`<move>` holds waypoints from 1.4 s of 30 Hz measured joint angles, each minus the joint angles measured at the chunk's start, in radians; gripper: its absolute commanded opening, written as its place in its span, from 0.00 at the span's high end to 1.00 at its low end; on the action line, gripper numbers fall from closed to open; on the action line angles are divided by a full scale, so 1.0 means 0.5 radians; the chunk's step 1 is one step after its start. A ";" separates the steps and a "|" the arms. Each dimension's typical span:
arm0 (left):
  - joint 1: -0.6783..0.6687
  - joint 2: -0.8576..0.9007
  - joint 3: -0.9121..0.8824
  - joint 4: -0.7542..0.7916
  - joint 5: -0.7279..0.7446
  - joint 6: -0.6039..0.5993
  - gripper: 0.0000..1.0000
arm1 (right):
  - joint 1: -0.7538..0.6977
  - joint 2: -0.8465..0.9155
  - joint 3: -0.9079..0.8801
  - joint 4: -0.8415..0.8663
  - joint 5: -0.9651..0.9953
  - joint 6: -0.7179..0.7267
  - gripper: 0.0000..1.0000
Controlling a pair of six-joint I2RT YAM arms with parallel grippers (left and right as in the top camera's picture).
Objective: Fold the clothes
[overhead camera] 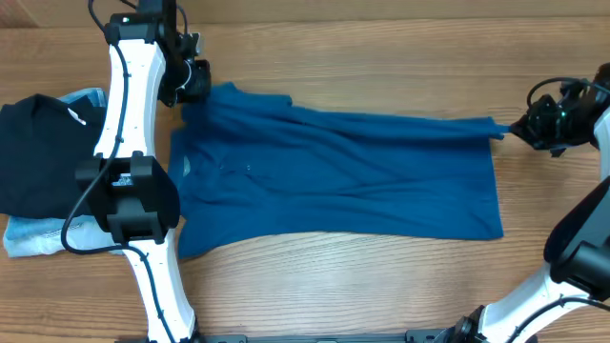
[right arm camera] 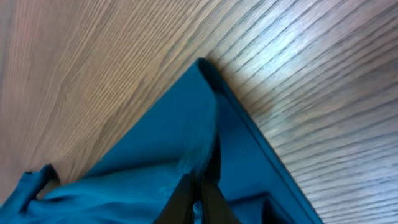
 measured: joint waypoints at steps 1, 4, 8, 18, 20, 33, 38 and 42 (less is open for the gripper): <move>0.000 0.000 0.000 -0.047 0.003 0.000 0.90 | 0.000 -0.002 0.000 -0.034 -0.011 0.000 0.96; 0.000 0.000 0.000 -0.121 0.025 0.001 0.91 | -0.002 -0.002 0.000 -0.076 -0.023 0.005 0.96; 0.000 0.000 0.000 -0.142 0.048 0.001 0.93 | -0.072 -0.002 0.000 -0.152 0.055 0.105 0.96; 0.000 0.000 0.000 -0.465 0.140 -0.006 0.85 | -0.213 -0.002 0.000 -0.381 0.129 0.102 0.96; 0.000 0.000 0.000 -0.523 0.112 -0.006 0.85 | -0.193 -0.002 0.000 -0.426 0.170 0.076 0.96; -0.001 0.000 0.000 -0.471 0.091 -0.006 0.80 | 0.007 -0.002 0.000 -0.504 0.458 0.013 0.96; -0.001 0.000 0.000 -0.469 0.091 -0.005 0.55 | 0.007 -0.002 -0.008 -0.477 0.509 0.007 0.94; -0.029 0.000 -0.084 -0.390 0.092 0.026 0.38 | 0.007 -0.002 -0.008 -0.474 0.510 0.000 0.88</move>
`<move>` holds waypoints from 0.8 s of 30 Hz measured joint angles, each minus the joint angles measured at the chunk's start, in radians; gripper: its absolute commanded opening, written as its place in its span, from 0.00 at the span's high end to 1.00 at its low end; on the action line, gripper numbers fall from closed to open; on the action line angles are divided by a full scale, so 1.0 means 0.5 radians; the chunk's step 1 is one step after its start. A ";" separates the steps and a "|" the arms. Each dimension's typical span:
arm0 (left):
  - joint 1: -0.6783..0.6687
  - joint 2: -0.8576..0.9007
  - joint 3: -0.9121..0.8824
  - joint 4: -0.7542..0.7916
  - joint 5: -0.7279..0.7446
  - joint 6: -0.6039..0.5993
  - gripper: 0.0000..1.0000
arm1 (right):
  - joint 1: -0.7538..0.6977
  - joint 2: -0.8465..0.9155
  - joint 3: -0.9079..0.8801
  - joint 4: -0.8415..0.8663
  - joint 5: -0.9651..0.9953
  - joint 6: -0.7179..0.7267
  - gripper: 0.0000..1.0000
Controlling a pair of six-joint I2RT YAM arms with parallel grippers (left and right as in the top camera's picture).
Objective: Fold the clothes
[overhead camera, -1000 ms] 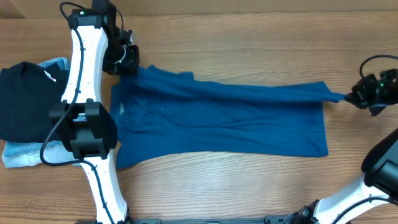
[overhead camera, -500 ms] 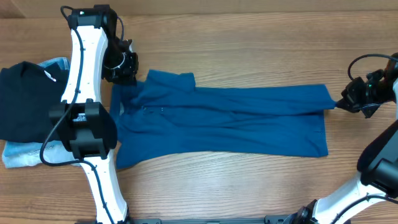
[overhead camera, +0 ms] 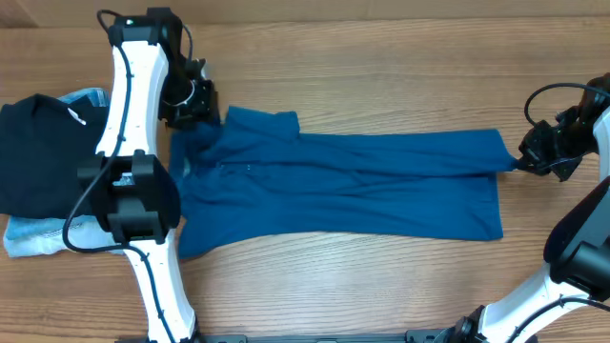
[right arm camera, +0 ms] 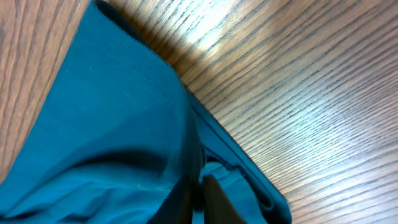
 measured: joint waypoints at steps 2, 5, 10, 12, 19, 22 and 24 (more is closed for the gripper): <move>-0.027 0.000 -0.091 0.079 0.000 0.049 0.38 | 0.000 0.000 -0.001 -0.001 0.005 -0.001 0.87; -0.062 0.000 -0.245 0.220 0.000 0.112 0.38 | 0.000 0.000 -0.001 -0.001 0.005 -0.001 0.83; -0.086 0.000 -0.397 0.249 -0.002 0.202 0.51 | 0.000 0.000 -0.002 0.006 0.006 -0.002 0.83; -0.086 0.000 -0.416 0.264 -0.002 0.233 0.89 | 0.000 0.000 -0.002 0.005 0.007 -0.001 0.83; -0.086 0.000 -0.427 0.066 -0.089 0.224 0.96 | 0.000 0.000 -0.002 0.005 0.007 -0.002 0.83; -0.086 0.000 -0.428 0.035 -0.314 0.008 0.96 | 0.000 0.000 -0.002 0.005 0.007 -0.001 0.83; -0.086 0.000 -0.428 0.031 -0.459 -0.156 0.96 | 0.000 0.000 -0.002 0.006 0.006 -0.001 0.83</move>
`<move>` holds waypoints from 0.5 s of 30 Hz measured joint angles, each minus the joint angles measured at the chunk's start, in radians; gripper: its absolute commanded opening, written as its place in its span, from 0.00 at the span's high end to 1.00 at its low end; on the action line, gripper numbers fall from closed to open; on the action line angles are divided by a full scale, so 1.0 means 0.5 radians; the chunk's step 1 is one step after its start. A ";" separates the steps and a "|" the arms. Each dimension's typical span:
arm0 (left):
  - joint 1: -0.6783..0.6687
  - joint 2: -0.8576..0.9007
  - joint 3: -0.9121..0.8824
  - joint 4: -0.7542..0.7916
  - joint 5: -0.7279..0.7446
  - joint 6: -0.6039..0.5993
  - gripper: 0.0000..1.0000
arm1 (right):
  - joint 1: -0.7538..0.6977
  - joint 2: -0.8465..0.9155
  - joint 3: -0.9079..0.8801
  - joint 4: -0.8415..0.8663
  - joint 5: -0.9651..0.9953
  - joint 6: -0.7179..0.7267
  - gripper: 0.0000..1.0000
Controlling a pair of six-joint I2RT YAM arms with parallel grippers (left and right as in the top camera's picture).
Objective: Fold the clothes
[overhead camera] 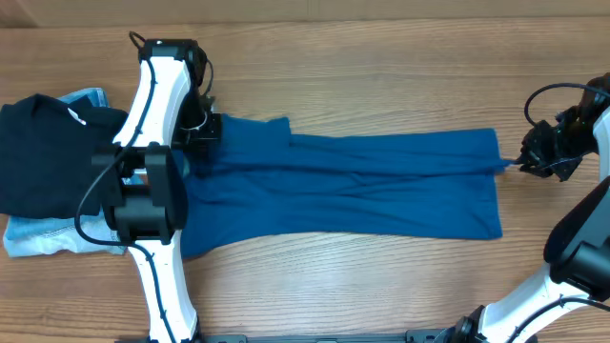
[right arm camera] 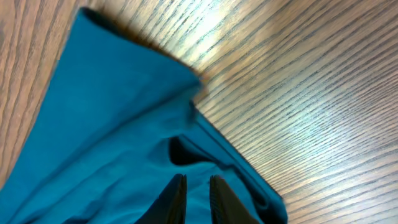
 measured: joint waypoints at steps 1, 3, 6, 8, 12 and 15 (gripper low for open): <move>0.000 0.000 0.000 0.001 -0.060 -0.082 0.96 | 0.000 0.000 0.000 -0.002 0.000 -0.001 0.83; 0.000 0.000 0.000 0.002 -0.156 -0.201 0.96 | -0.001 0.000 0.000 -0.003 0.000 0.000 0.82; 0.000 0.000 0.000 0.009 -0.259 -0.307 0.96 | 0.000 0.000 0.000 -0.012 0.014 -0.001 0.84; 0.000 0.000 0.000 0.037 -0.277 -0.347 0.96 | 0.000 0.000 0.000 -0.034 0.016 -0.007 0.85; 0.000 0.000 0.000 0.062 -0.290 -0.356 0.96 | 0.060 -0.008 -0.037 -0.089 -0.048 -0.115 0.83; 0.000 0.000 0.000 0.062 -0.291 -0.356 0.96 | 0.186 -0.018 -0.184 0.070 -0.047 -0.151 0.82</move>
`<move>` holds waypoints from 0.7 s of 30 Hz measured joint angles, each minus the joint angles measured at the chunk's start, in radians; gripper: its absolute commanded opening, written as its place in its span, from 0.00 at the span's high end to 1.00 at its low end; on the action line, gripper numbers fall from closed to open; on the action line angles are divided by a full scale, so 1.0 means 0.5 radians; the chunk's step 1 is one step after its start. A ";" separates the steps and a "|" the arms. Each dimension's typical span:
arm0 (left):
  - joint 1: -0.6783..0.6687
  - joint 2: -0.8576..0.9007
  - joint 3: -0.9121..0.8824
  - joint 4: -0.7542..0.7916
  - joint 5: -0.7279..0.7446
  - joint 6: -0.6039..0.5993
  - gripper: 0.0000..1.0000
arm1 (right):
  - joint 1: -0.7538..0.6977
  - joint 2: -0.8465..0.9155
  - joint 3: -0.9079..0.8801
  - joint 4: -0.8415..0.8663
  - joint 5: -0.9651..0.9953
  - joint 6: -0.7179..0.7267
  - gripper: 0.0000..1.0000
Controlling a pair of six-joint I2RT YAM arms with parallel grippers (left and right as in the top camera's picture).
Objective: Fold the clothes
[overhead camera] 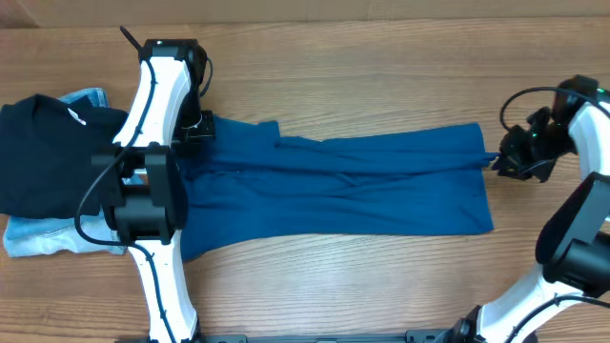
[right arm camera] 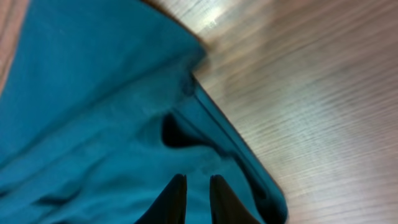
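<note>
A blue shirt [overhead camera: 334,186] lies stretched left to right across the wooden table, folded lengthwise with its collar end at the left. My left gripper [overhead camera: 197,127] sits at the shirt's upper left corner, where the cloth gathers into it; it appears shut on that corner. My right gripper [overhead camera: 498,160] is at the shirt's right edge. In the right wrist view the right gripper [right arm camera: 198,180] stands slightly open over the blue cloth [right arm camera: 93,112], with nothing pinched between its fingers [right arm camera: 171,199]. The hem corner lies just beyond them.
A black garment [overhead camera: 43,152] lies on top of light blue denim [overhead camera: 38,238] at the table's left edge, close to the left arm. Bare wood [overhead camera: 381,57] lies behind and in front of the shirt.
The whole shirt has shifted a little to the left, as has the left gripper at its corner. My right gripper moved left to the hem, still open.
The shirt lay wide, both grippers shut on its far corners at the table's back. Then the far edge was brought forward over the shirt, narrowing it. Then the right gripper had let go at the right hem. Now the shirt sits slightly further left.
</note>
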 measured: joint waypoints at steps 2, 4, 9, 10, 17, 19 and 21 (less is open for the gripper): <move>0.000 0.000 0.000 0.000 0.000 0.000 0.96 | 0.042 -0.004 -0.134 0.112 -0.002 -0.006 0.82; 0.000 0.000 0.000 -0.001 0.000 0.000 0.96 | 0.076 -0.004 -0.231 0.169 -0.014 -0.007 0.82; 0.000 0.000 0.000 0.002 0.002 0.000 0.96 | 0.089 -0.004 -0.284 0.255 -0.040 -0.007 0.71; 0.000 0.000 0.000 0.002 0.002 0.000 0.96 | 0.089 -0.004 -0.285 0.266 -0.047 -0.011 0.62; 0.000 0.000 0.000 0.007 0.002 0.000 0.95 | 0.092 -0.004 -0.327 0.385 -0.144 -0.055 0.60; 0.000 0.000 0.000 0.007 0.002 0.000 0.95 | 0.095 -0.004 -0.327 0.390 -0.154 -0.066 0.60; 0.000 0.000 0.000 0.007 0.002 0.000 0.95 | 0.105 -0.004 -0.327 0.405 -0.158 -0.083 0.61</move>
